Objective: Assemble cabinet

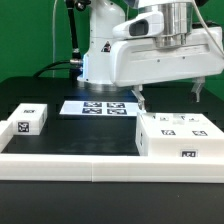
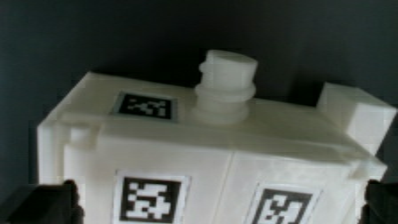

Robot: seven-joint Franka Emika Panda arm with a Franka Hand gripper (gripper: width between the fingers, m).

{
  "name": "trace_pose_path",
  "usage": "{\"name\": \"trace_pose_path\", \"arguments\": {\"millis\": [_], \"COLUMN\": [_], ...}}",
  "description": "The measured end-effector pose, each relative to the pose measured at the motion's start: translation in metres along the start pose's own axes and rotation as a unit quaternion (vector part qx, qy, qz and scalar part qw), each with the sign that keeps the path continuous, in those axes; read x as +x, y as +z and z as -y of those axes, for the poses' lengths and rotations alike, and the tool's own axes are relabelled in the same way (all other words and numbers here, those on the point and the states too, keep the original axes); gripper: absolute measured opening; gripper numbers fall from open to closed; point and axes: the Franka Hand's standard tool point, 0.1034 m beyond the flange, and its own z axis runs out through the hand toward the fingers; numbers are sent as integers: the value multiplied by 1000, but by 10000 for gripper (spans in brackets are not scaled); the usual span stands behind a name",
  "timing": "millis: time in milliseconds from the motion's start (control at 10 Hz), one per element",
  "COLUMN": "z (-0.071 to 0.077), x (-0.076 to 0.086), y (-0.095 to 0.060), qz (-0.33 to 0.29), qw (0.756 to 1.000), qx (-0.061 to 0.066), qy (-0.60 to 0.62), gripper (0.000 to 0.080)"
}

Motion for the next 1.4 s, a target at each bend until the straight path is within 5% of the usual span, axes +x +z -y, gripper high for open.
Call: {"name": "trace_pose_path", "arguments": {"millis": [400,900,1400], "z": [8,32,24], "x": [-3,-28,-31], "y": [2,17,23], "qz": [3,10,3], "qw": [991,997,997], "qx": [11,-7,-6], "qy": [132,81,79], "gripper": [797,797,797]}}
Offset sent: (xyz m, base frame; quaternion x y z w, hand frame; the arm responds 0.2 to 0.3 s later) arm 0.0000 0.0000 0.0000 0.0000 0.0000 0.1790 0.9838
